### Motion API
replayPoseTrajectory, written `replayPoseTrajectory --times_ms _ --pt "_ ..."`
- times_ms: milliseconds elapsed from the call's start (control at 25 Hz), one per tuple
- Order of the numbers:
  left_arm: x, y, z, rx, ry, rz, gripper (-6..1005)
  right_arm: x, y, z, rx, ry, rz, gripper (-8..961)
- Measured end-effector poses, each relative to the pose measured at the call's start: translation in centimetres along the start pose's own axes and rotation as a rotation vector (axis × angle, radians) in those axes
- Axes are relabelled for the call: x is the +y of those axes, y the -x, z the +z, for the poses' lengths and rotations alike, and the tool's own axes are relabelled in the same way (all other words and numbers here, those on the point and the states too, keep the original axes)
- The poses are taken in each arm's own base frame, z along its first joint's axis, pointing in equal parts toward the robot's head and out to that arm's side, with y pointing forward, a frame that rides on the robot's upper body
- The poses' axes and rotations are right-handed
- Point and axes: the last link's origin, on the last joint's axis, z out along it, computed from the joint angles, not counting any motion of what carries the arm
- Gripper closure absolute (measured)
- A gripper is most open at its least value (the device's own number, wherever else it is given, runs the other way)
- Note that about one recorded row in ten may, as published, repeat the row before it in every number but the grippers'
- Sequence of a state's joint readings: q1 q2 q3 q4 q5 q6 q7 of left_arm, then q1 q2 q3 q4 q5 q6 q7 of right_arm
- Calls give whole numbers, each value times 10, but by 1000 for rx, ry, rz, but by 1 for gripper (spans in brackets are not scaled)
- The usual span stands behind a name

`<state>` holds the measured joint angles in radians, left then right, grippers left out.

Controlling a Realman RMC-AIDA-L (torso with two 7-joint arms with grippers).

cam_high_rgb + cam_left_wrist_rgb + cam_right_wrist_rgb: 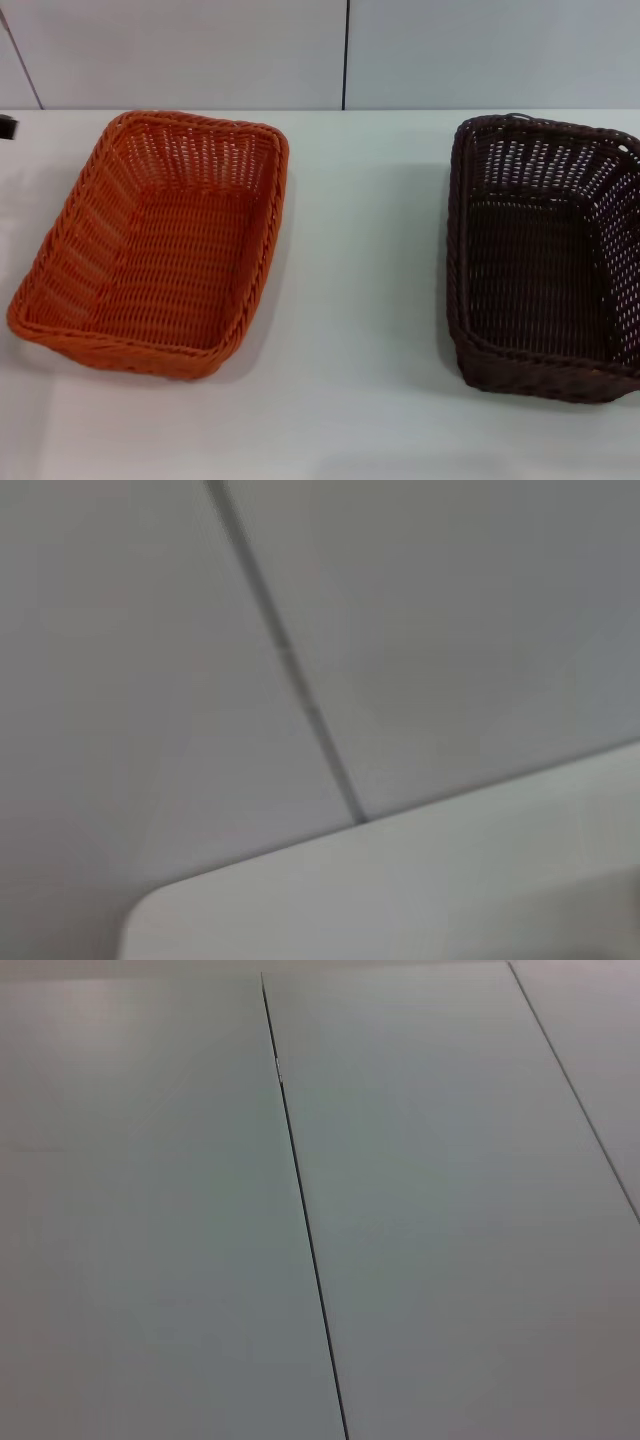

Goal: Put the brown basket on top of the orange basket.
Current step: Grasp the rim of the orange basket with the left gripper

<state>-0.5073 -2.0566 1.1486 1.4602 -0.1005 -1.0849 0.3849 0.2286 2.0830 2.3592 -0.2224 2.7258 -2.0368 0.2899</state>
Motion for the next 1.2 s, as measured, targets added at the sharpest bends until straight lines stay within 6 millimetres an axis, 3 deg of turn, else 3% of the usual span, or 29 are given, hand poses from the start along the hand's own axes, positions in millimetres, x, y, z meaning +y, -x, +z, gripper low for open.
replayPoseTrajectory --times_ms 440,640,1200 --pt "32 -14 -11 -109 129 105 202 0 0 -2 6 -4 0 132" --pt "38 -15 -17 -130 149 128 202 -1 1 -5 10 -9 -3 132" --pt "63 0 -5 -198 215 177 204 2 1 -6 11 10 9 132"
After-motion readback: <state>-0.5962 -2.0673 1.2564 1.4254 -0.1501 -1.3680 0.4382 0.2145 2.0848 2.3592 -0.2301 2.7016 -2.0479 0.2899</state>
